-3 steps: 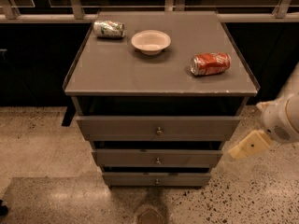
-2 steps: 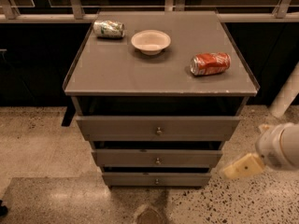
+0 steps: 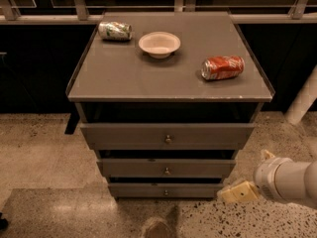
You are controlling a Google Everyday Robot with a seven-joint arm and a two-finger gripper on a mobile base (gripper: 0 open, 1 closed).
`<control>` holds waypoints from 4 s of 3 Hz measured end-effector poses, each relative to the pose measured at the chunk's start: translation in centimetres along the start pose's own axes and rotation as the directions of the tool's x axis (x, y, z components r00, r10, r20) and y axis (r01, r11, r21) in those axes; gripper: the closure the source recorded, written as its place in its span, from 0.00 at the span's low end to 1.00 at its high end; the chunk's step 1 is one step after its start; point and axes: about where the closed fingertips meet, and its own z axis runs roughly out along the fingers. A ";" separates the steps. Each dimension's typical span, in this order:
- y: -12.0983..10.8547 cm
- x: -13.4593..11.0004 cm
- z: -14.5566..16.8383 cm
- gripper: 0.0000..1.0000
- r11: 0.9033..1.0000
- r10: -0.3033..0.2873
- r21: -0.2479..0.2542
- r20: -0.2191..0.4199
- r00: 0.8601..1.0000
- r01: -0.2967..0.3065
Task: Open middle drawer
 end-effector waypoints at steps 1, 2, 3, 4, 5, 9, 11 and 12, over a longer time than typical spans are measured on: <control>-0.5 -0.4 0.0 0.19 1.000 0.000 0.022 0.017 1.000 0.000; -0.5 -0.4 0.0 0.42 1.000 0.000 0.022 0.017 1.000 0.000; -0.5 -0.4 0.0 0.65 1.000 0.000 0.022 0.017 1.000 0.000; -0.5 -0.5 0.0 0.89 1.000 0.000 0.022 0.017 1.000 0.000; -0.5 1.0 1.8 1.00 0.999 0.049 0.021 0.043 0.998 -0.050; 2.3 8.3 17.4 1.00 0.982 0.182 0.022 0.161 0.970 -0.187; 1.7 7.6 17.6 1.00 0.988 0.147 0.025 0.199 0.969 -0.155; 2.0 7.3 18.9 1.00 0.995 0.094 -0.048 0.251 0.963 -0.085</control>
Offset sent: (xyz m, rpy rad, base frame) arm 0.0057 -0.0021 0.0033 -0.0040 -0.0248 -0.0104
